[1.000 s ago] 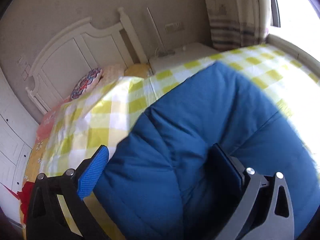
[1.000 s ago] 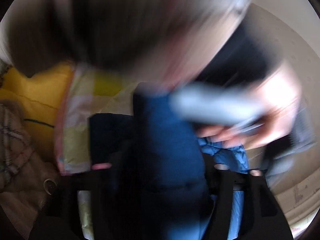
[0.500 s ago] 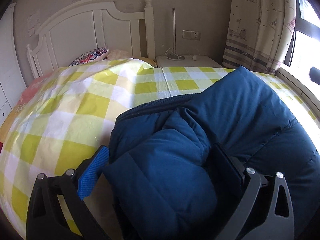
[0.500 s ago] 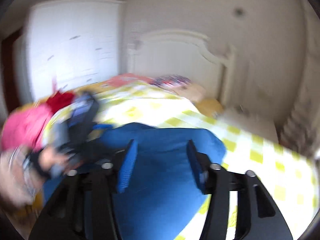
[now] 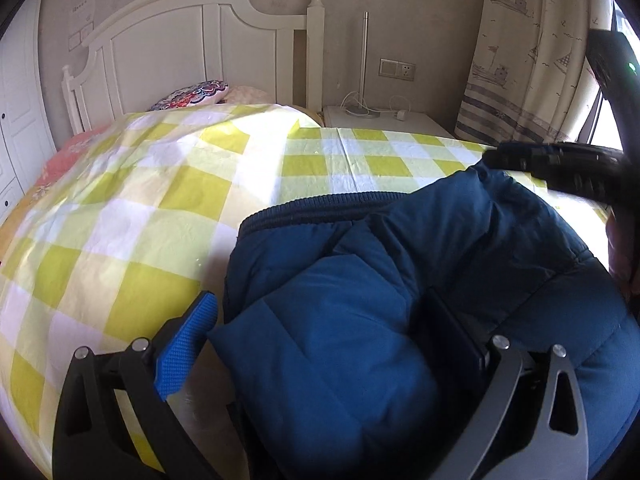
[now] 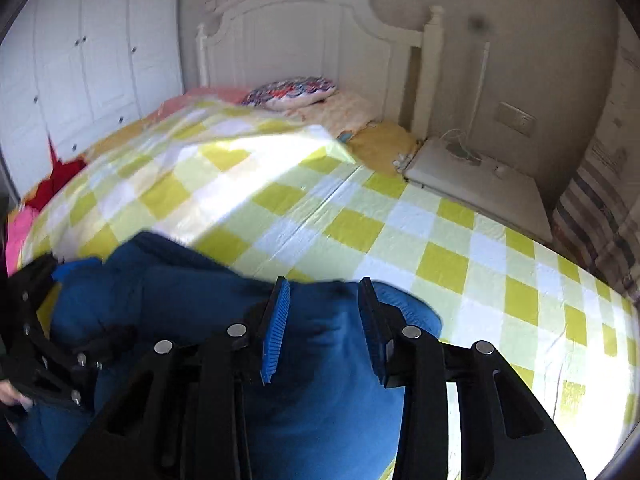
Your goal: Fold large clothes
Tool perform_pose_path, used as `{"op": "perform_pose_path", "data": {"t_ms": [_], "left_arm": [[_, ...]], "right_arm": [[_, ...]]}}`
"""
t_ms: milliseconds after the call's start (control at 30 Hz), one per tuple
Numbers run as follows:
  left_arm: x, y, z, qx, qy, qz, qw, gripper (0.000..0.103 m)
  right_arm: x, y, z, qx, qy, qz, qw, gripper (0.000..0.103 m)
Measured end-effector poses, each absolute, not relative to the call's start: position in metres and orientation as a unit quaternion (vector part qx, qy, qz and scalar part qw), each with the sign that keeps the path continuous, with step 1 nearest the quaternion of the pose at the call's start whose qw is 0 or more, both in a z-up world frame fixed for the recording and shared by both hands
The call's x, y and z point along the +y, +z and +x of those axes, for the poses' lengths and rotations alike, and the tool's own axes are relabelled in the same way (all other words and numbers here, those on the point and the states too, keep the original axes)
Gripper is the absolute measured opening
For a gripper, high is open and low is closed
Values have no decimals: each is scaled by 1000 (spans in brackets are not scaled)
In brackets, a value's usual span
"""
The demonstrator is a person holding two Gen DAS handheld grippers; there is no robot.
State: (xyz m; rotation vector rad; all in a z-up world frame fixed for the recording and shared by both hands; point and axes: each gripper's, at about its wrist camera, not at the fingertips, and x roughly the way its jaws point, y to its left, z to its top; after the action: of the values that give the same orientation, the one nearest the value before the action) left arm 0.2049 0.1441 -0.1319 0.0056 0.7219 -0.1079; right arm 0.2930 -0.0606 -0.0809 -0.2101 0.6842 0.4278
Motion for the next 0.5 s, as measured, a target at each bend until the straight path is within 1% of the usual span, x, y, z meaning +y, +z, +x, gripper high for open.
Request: {"op": "perform_pose_path", "data": {"t_ms": [33,67,100,133,200,233,333,400,433,500], "left_arm": [[144,-132,205,353,-53,1,934,101],[145,-132,205,354,-53,0,934,101],[145,-133,206,354,-53,-1,934,101],[146,-133,207,355,-52,-3,933,101],[149,-134,207,357,-56,-11,932,101],[149,-134,207,357,-57,-11,932,101],[149,-133,205,354,-54,-11,934,101],[149,-133,205,353,-54,-13,934,101],[149,-133,205,353,-54,-12,934,101],[147,-131,205,351,-51,-6,935,101]], "right_arm": [[-64,-87,301,345,192,-88,914,37],[-59,-98,310,371,188,-97,904,37],[-50,-116,317,395,191,-126,890,37],[-41,-126,316,395,192,-160,884,38],[-37,-121,322,415,186,-160,876,38],[-36,-115,323,419,182,-162,875,38],[-34,-85,304,375,173,-162,896,38],[-30,-69,282,351,219,-136,900,38],[-26,-71,277,357,222,-144,896,38],[-8,-104,276,398,212,-211,867,38]]}}
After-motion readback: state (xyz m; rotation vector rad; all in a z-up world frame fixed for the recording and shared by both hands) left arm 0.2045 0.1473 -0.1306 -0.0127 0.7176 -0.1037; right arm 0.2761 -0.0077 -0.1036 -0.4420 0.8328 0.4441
